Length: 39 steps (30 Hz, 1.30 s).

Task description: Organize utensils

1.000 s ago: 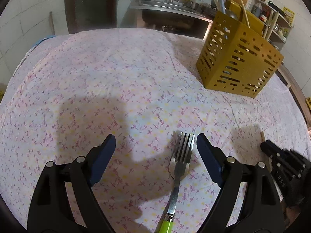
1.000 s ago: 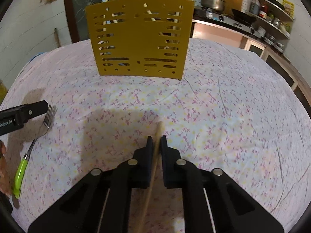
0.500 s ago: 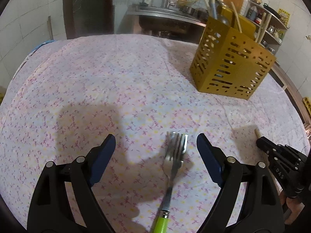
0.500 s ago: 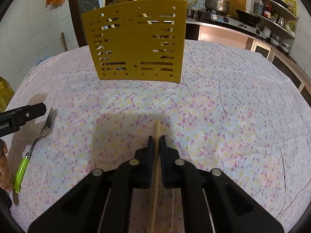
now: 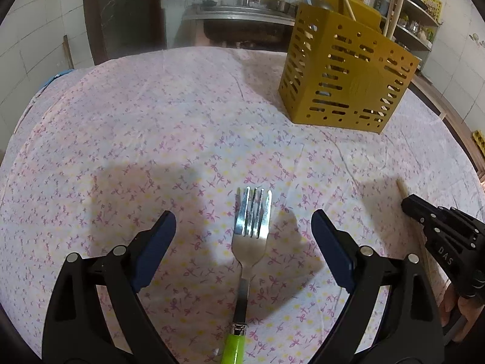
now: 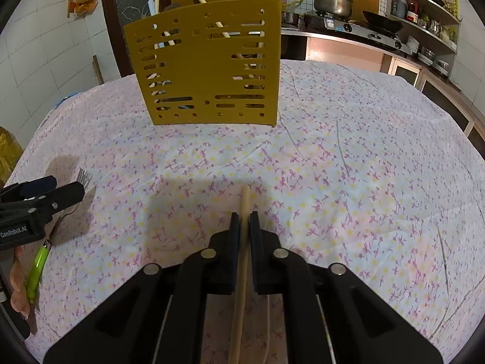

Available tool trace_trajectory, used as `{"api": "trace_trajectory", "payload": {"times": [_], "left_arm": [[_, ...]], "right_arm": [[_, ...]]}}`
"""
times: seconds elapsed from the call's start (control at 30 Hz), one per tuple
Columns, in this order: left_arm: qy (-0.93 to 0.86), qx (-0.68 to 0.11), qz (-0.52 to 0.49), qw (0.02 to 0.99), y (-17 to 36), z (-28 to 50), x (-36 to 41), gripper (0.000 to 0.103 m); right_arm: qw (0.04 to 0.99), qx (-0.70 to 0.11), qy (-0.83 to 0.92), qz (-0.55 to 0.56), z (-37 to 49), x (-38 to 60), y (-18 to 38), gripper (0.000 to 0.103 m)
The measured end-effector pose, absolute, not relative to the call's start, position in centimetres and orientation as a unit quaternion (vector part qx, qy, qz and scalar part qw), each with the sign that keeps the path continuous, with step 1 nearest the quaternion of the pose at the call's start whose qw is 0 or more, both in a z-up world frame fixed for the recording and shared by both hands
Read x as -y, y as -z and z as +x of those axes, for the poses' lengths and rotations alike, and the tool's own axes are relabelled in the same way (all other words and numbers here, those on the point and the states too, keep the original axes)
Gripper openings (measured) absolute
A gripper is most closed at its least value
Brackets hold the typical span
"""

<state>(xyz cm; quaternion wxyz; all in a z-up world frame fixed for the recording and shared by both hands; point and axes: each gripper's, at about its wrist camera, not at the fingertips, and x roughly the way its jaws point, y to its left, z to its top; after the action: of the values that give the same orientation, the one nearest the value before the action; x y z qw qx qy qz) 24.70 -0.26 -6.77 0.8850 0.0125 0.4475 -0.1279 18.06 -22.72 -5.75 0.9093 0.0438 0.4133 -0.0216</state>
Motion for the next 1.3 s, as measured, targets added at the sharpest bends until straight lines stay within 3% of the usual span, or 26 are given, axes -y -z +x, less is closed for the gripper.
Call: {"api": "trace_trajectory", "payload": {"times": [1.0, 1.1, 1.17, 1.2, 1.3], "left_arm": [[0.126, -0.462, 0.043, 0.877, 7.3, 25.0, 1.2, 0.088], [0.125, -0.463, 0.045, 0.876, 7.3, 25.1, 1.4, 0.088], [0.126, -0.464, 0.046, 0.876, 7.3, 25.3, 1.5, 0.088], [0.125, -0.464, 0.047, 0.876, 7.3, 25.3, 1.6, 0.088], [0.127, -0.463, 0.050, 0.875, 7.2, 25.4, 1.5, 0.088]], "right_arm": [[0.909, -0.412, 0.026, 0.053, 17.9, 23.0, 5.8, 0.010], [0.909, -0.412, 0.032, 0.057, 17.8, 23.3, 5.7, 0.020], [0.909, -0.411, 0.034, 0.060, 17.7, 23.5, 5.7, 0.045], [0.909, -0.412, 0.037, 0.060, 17.7, 23.5, 5.7, 0.049], [0.908, -0.413, 0.037, 0.063, 17.8, 23.6, 5.7, 0.051]]}}
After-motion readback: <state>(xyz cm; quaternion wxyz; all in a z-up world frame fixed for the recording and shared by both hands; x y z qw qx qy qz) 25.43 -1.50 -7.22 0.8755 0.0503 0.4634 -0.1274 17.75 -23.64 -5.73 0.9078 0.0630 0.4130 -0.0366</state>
